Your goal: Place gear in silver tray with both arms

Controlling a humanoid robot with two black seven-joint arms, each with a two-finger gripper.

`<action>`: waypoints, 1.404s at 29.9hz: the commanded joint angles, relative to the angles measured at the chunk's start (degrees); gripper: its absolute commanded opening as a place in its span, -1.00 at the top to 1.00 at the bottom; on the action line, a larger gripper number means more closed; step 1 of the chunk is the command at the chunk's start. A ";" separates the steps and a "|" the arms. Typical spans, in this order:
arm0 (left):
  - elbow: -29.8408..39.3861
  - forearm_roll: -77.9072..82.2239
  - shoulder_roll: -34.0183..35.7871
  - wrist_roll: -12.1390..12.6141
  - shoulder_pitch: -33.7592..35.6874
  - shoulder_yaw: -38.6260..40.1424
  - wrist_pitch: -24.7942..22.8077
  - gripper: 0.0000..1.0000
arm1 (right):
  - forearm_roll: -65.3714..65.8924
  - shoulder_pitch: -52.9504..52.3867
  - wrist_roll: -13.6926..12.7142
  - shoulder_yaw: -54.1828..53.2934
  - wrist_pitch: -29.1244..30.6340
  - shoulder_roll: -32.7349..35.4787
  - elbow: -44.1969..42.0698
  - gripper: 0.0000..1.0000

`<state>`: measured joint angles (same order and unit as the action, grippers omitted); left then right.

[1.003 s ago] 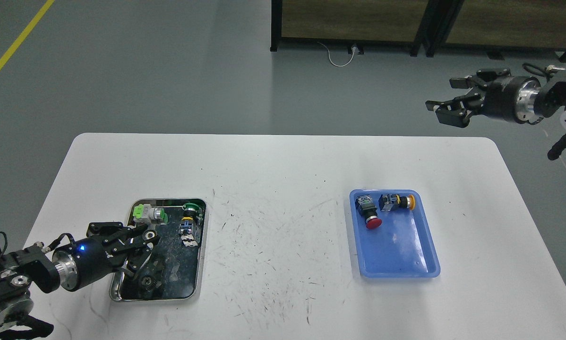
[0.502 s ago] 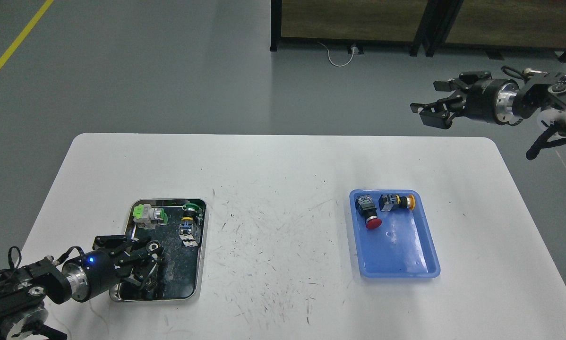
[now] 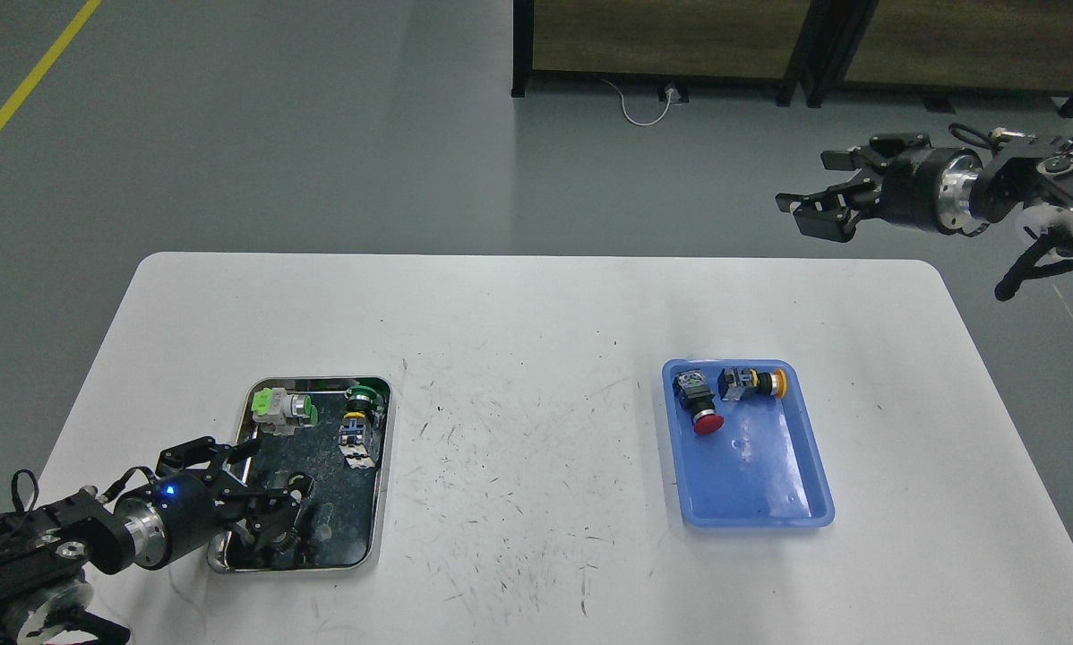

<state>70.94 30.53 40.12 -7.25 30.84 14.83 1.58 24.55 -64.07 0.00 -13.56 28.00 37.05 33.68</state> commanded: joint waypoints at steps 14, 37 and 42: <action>-15.90 -15.05 -1.00 6.37 31.27 8.22 -2.81 -0.92 | -3.11 -0.62 0.53 -17.89 -8.48 -3.73 -11.87 -0.74; -40.18 -21.48 -21.93 10.68 51.42 1.87 -4.04 -0.92 | -3.37 -10.28 2.46 -23.62 -21.85 -19.21 -24.72 -0.84; -40.09 -21.48 -22.81 10.68 52.04 1.78 -3.95 -0.94 | -3.37 -11.43 2.47 -23.44 -24.74 -19.12 -24.19 -0.91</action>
<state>30.79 9.05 17.63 3.42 82.69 16.73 -2.46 21.18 -74.80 2.52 -37.07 4.84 17.90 9.04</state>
